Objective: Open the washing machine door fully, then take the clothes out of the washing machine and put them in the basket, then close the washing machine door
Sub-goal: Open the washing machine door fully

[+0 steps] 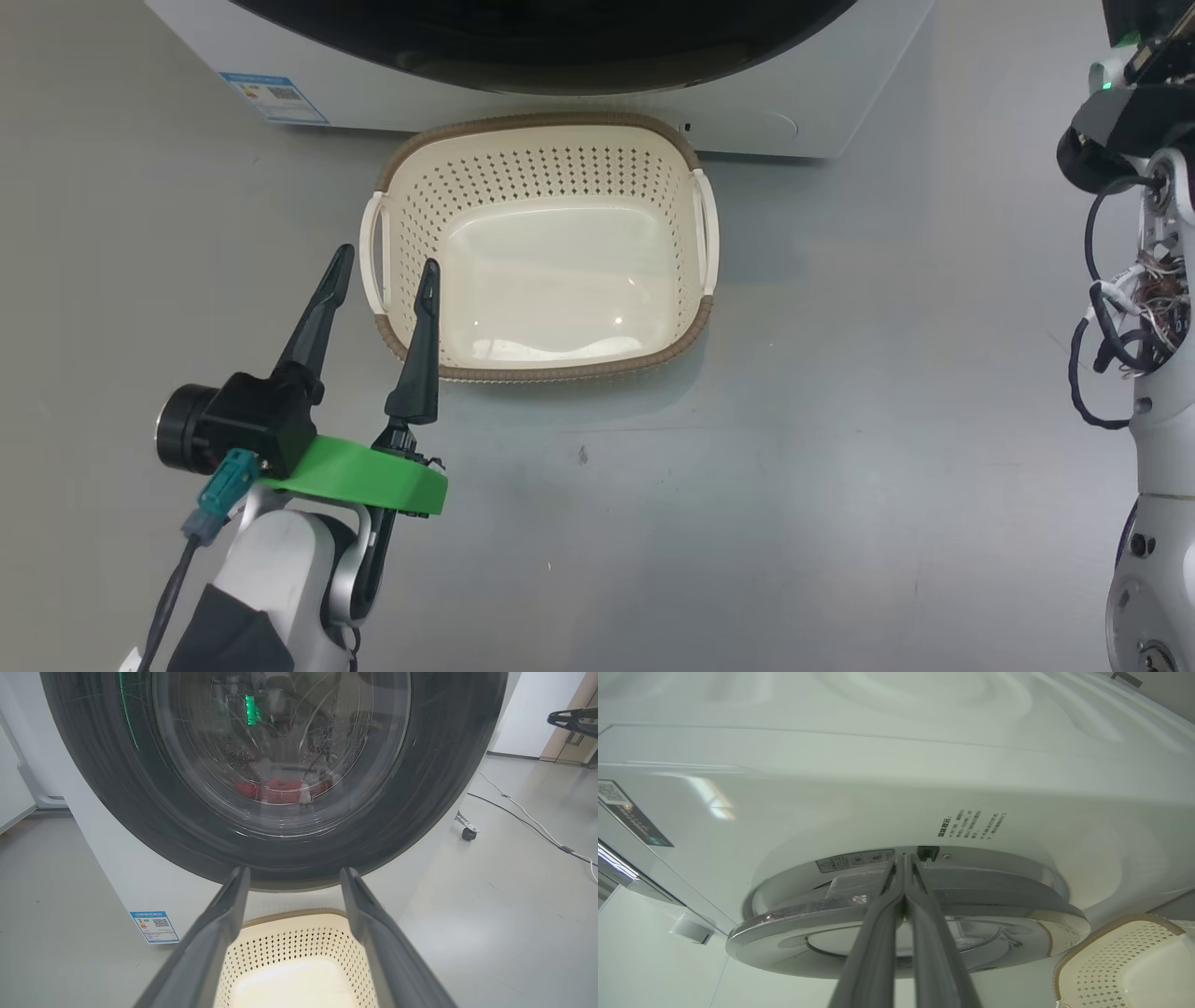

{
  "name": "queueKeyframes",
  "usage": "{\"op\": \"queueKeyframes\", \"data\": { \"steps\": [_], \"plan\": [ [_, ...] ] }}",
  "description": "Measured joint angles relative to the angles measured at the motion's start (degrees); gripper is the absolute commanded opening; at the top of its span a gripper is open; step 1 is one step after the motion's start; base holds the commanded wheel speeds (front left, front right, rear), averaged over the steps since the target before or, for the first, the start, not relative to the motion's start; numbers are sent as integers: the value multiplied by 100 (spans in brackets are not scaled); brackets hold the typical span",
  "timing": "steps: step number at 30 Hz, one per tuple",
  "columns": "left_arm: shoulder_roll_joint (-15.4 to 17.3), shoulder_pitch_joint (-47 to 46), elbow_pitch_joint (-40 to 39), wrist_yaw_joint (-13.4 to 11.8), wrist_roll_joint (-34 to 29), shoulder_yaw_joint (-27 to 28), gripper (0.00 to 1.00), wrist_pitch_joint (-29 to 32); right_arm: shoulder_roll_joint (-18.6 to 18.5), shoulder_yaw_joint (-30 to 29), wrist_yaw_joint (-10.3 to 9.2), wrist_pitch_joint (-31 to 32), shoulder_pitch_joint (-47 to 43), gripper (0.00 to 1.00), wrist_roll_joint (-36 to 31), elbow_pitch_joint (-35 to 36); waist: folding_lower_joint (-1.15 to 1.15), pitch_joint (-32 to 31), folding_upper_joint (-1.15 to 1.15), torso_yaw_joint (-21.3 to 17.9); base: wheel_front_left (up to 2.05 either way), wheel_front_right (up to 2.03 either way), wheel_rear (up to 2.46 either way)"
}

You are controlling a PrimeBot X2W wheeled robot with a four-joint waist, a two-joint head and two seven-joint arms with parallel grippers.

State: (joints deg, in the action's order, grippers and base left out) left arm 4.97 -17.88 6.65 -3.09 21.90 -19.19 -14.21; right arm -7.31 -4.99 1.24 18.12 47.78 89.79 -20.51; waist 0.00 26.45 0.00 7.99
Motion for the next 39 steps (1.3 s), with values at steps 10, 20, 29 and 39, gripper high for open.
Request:
{"op": "queueKeyframes", "data": {
  "steps": [10,20,29,39],
  "plan": [
    [-53,-184,29,71,-32,-107,100,-5,-180,291,-92,413,706,0,-102,-246,0,324,0,239,0,0,0],
    [-92,-305,40,137,-37,-166,100,-7,-323,417,-148,689,1248,0,-133,-519,0,470,0,434,0,0,0],
    [-141,-363,58,146,-49,-165,100,-8,-369,576,-289,932,1656,0,-171,-778,0,564,0,548,0,0,0],
    [-191,-440,76,146,-51,-140,100,-22,-428,621,-235,1161,1929,0,-162,-991,0,649,0,595,0,0,0]
  ]
}}
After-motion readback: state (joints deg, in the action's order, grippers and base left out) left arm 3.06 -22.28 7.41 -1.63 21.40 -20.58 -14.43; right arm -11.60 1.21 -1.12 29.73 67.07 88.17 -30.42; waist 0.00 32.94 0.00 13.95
